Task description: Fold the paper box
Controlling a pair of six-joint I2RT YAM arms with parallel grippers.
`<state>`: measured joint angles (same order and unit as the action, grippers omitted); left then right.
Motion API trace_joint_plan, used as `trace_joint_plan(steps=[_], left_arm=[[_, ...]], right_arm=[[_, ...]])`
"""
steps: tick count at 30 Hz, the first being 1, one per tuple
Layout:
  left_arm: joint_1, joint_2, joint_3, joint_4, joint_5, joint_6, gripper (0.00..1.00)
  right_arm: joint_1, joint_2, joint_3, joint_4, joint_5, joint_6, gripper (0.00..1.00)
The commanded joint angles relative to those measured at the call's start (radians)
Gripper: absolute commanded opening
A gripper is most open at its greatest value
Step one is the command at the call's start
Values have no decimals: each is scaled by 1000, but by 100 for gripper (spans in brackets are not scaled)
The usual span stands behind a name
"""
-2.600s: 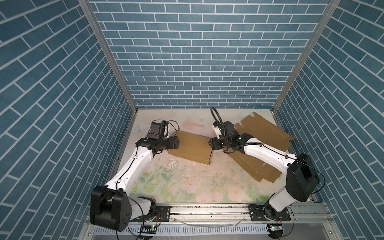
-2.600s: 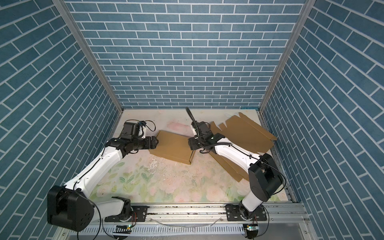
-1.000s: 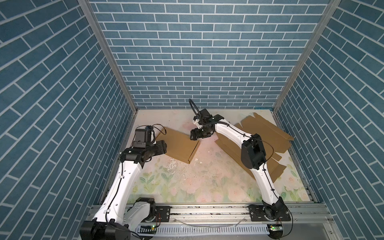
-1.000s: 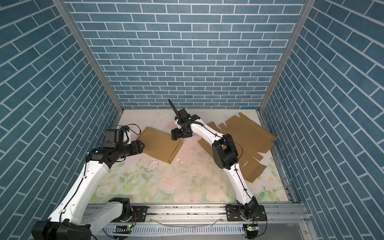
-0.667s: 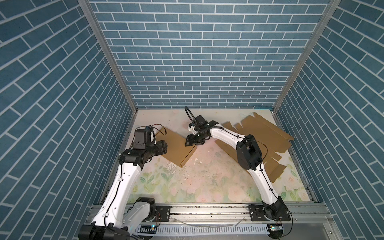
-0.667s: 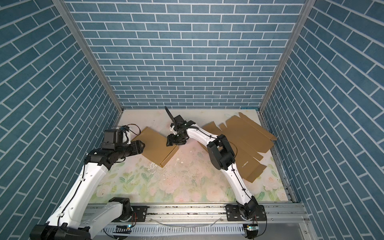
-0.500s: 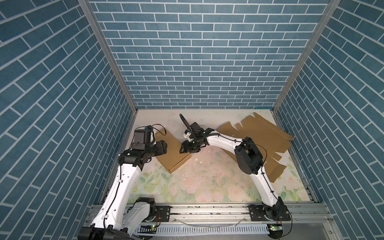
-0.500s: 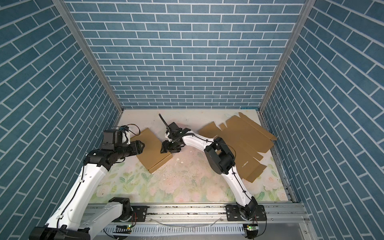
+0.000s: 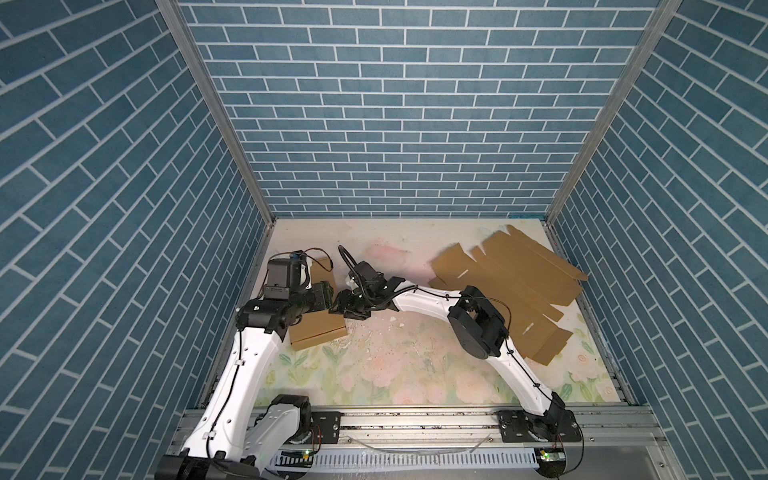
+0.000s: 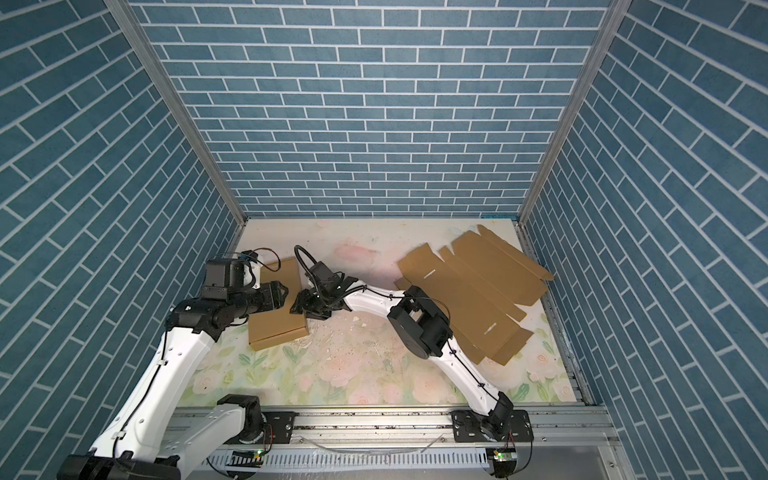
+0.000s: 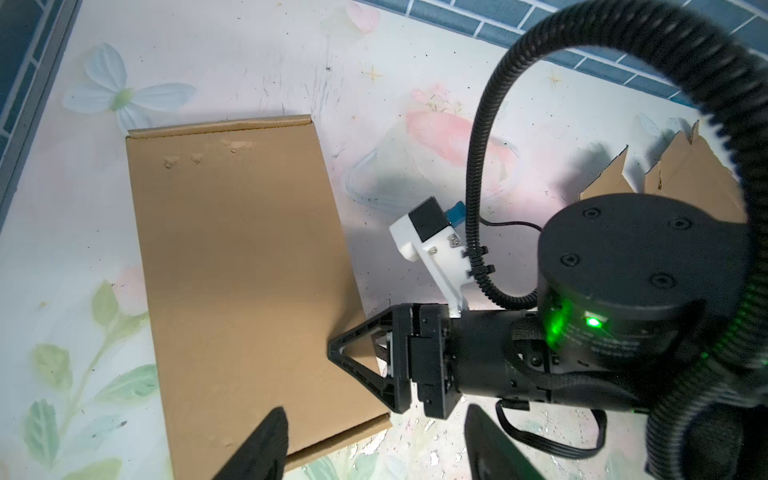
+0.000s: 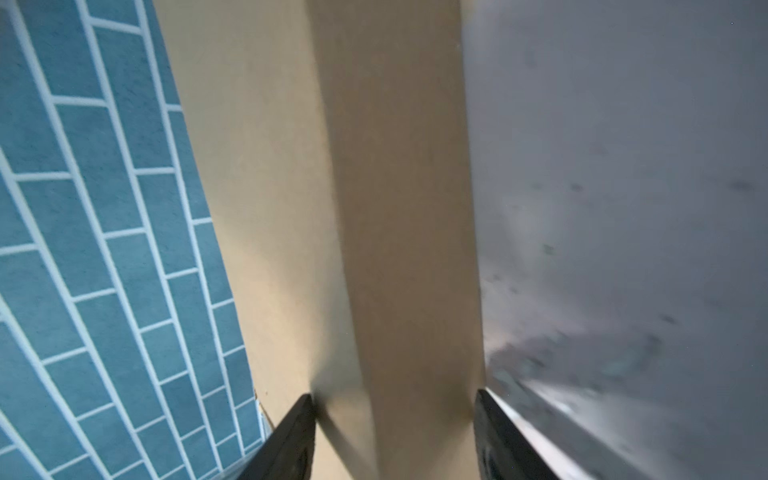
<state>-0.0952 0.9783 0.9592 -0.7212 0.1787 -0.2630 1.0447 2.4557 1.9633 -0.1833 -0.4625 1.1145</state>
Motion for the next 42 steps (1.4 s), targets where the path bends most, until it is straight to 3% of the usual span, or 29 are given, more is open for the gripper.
trace_joint_plan(steps=[1, 6, 13, 20, 26, 33, 42], left_arm=[[-3, 9, 25, -9, -12, 24, 68], [-1, 21, 49, -16, -11, 39, 68], [-1, 43, 110, -50, -11, 55, 68], [-23, 79, 112, -22, -15, 47, 66], [-177, 226, 135, 84, -80, 53, 67], [-376, 593, 324, 235, -60, 65, 70], [-415, 1000, 658, 290, 52, 54, 72]], right_arm=[[24, 65, 99, 29, 42, 115, 59], [28, 186, 308, -13, -40, 139, 59], [3, 128, 293, -29, -114, 81, 63], [-109, -199, -37, -194, 34, -192, 64], [-283, -518, -436, -240, 176, -349, 64], [-510, -791, -740, -289, 288, -502, 63], [-692, -965, -966, -239, 271, -550, 63]])
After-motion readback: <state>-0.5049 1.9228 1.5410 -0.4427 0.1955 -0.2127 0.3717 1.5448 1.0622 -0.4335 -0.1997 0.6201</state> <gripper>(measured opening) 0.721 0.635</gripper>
